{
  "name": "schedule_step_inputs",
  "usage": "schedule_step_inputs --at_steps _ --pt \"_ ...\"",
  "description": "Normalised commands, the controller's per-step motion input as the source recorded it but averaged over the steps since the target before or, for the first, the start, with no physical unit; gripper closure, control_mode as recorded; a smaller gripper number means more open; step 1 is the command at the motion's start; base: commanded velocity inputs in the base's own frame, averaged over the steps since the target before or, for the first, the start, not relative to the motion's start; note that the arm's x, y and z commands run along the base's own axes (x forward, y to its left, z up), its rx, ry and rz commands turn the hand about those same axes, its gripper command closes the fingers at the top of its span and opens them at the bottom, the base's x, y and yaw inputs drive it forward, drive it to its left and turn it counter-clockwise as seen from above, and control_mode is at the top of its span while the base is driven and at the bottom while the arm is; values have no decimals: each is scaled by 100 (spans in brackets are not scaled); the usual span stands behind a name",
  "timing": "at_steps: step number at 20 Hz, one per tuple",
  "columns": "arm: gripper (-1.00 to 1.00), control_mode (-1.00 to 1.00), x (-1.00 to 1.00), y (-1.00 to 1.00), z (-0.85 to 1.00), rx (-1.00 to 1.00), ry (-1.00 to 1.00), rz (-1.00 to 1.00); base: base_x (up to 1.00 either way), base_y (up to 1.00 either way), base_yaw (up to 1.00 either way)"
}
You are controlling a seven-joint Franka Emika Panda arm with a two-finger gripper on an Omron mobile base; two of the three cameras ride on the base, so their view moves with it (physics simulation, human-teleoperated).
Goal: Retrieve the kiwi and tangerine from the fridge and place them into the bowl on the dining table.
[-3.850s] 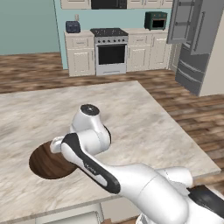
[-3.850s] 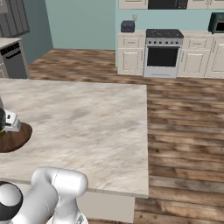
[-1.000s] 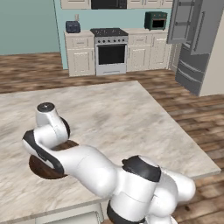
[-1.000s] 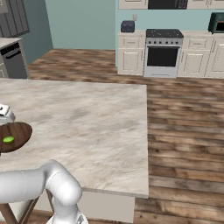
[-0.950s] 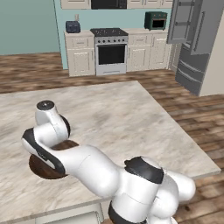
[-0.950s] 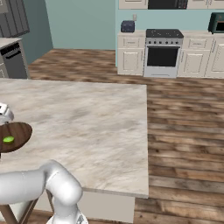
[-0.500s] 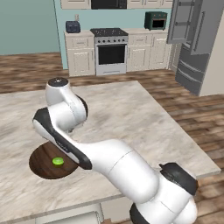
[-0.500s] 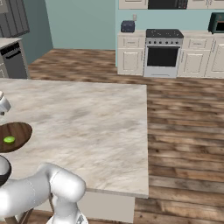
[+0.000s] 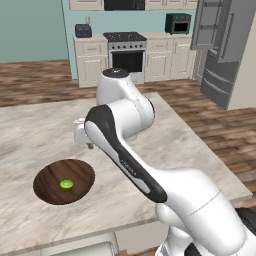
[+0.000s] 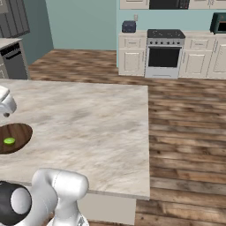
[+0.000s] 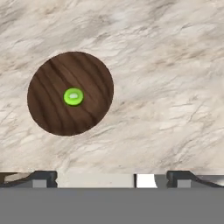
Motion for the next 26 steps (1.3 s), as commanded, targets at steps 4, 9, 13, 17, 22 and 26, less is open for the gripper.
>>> schedule_step_inputs --at_steps 4,9,13,17,22,26 --pt "-100 -100 -97 -98 64 0 -6 1 0 0 0" --pt "-100 -100 -64 -83 72 0 -13 10 0 0 0" --pt "-100 -100 -46 -85 65 0 -12 14 0 0 0" --pt "-100 -100 -51 -89 35 -3 -1 14 0 0 0" --pt "-100 -100 -36 -87 -1 -12 -8 19 0 0 0" --pt "-100 -100 -19 -73 -41 -9 -43 21 0 0 0"
